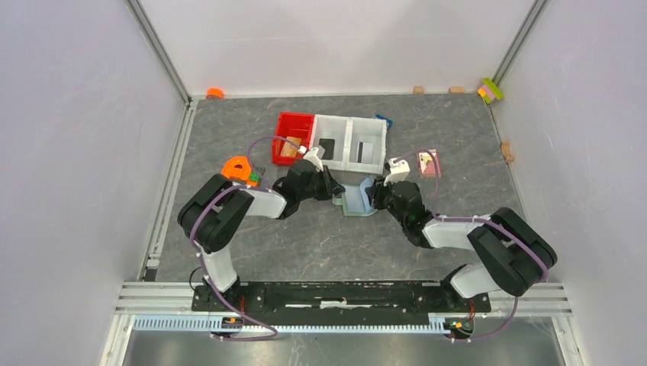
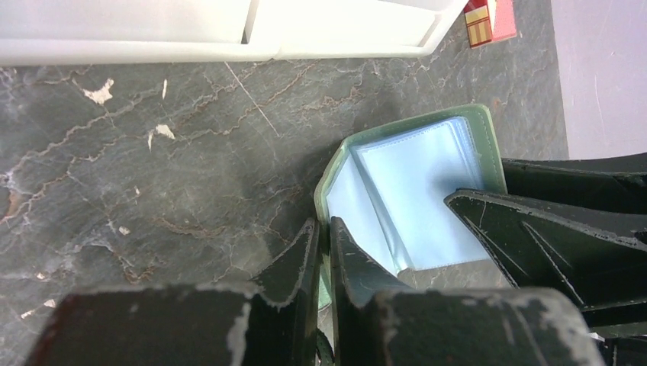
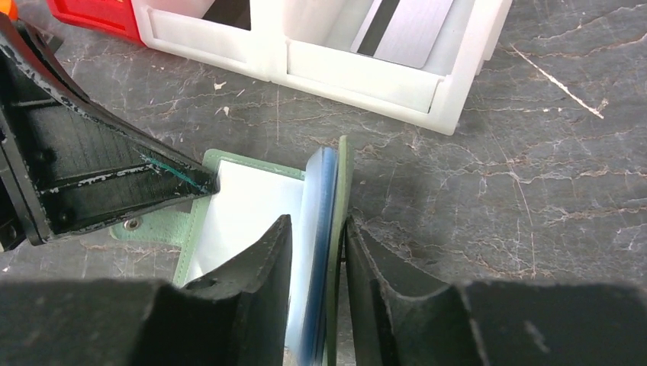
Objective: Take the credit cards out of the card holder
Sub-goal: Open the card holder at the center of the board.
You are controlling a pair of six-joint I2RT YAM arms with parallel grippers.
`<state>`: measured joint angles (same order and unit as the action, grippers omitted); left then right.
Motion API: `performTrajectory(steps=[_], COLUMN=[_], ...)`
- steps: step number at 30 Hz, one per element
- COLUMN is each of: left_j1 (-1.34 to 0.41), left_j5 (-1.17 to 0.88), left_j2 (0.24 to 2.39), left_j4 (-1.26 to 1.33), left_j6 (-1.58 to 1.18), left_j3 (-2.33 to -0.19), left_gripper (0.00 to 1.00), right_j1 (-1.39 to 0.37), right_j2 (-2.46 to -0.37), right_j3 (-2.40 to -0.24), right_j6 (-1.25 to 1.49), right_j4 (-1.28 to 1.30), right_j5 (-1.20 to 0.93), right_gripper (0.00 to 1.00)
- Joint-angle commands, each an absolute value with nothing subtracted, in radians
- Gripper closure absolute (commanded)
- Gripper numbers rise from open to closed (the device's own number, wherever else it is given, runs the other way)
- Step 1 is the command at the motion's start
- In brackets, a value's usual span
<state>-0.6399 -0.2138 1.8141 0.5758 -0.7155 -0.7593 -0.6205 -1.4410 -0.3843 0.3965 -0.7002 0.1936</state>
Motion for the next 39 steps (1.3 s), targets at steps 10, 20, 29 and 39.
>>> performTrajectory(steps=[10,20,29,39], left_j1=[-0.641,-0.640,-0.665,-0.670], left_j5=[-0.155,-0.101,-0.023,0.047], left_j2=[1.789,1.785,1.797,1.826], left_j4=[0.455,0.390,0.305,0.344], left_j6=[-0.615,-0.580,-0.605,-0.586], left_j3=[-0.844,-0.870,-0.980,-0.940], left_gripper=[0.89,0.94,0.98,0.98], right_j1=[-0.626,-0.625,-0.619,-0.620], right_j2=[-1.498,-1.510,-1.470,-1.462], right_j3=[-0.405,-0.394,-0.341,-0.338], right_j6=[0.389,0.407,0.404,0.404], right_j4=[-0.795,-0.797,-0.860,-0.861], right_j5=[0.104,0.116,0.120,0.141], right_gripper=[0.39,0.30,0.43,0.39])
